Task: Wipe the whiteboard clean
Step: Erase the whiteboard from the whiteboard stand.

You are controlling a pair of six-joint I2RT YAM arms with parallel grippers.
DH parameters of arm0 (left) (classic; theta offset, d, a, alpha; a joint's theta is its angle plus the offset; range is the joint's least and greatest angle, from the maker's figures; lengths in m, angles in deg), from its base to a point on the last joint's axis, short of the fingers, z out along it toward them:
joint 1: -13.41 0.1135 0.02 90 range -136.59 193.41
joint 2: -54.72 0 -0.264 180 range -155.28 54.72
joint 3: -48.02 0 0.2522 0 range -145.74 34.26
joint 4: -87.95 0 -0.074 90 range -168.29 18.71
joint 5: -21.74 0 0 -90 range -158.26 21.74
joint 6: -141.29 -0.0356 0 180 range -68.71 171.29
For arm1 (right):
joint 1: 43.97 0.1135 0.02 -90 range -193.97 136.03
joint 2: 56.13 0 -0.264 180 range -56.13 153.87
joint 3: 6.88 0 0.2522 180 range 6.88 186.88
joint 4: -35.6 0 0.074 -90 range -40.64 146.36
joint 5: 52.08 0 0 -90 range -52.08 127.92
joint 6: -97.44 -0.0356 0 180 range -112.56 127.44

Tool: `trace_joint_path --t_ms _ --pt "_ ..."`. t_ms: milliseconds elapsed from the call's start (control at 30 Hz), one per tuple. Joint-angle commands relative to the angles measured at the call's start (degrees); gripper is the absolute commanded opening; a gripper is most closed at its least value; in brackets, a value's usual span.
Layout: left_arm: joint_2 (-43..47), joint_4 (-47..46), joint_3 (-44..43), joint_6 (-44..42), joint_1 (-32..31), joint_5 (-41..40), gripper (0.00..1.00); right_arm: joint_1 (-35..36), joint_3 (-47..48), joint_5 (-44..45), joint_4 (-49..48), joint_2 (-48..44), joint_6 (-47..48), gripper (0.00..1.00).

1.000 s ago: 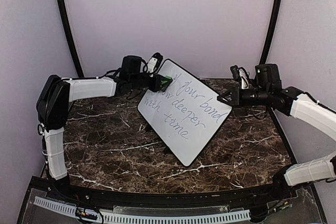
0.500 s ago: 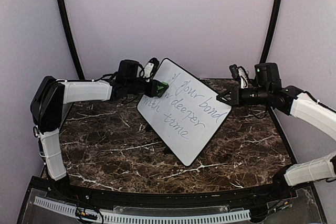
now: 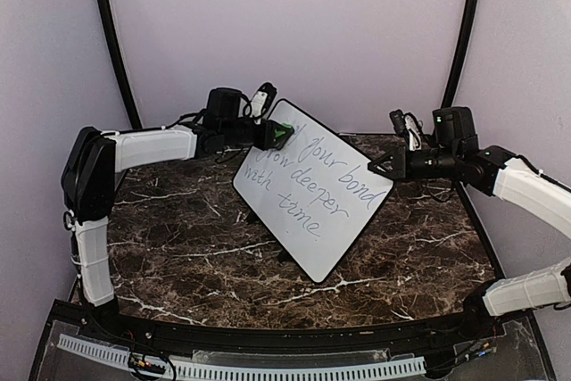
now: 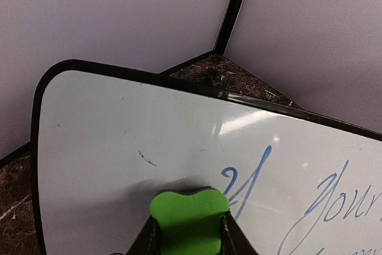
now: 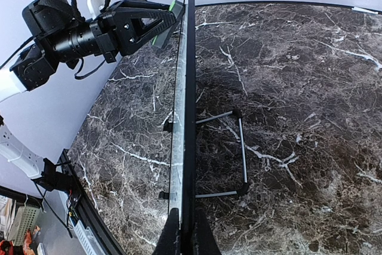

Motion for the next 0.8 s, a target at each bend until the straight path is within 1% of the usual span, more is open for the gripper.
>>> trace_joint_path --t_ms 0,100,167,300,400,667,767 --pt "1.57 0.06 7.27 1.73 -1.05 0.96 0.15 2.61 1.23 -6.09 -2.2 -0.48 7.78 0.0" --pt "3.68 -3.56 13.21 2.99 -1.13 1.73 0.15 2.64 1.12 -6.28 -2.39 -0.38 7.78 0.0" --pt "4.15 -4.49 14.89 3.13 -1.22 2.28 0.15 2.69 1.16 -6.33 -2.36 -0.09 7.85 0.0" --pt "4.19 -5.32 15.33 2.58 -1.55 3.51 0.15 2.7 1.38 -6.59 -2.49 0.32 7.84 0.0" --pt "3.7 -4.92 13.21 1.86 -1.88 3.72 0.15 2.7 1.41 -6.63 -2.59 0.64 7.86 0.0" --pt "-0.98 -0.2 0.83 -0.35 -2.41 3.34 0.16 2.79 1.08 -6.48 -2.73 0.74 7.86 0.0" --pt "-1.17 -0.11 0.45 -0.34 -2.41 3.64 0.16 2.79 1.37 -6.37 -2.51 1.24 7.93 0.0"
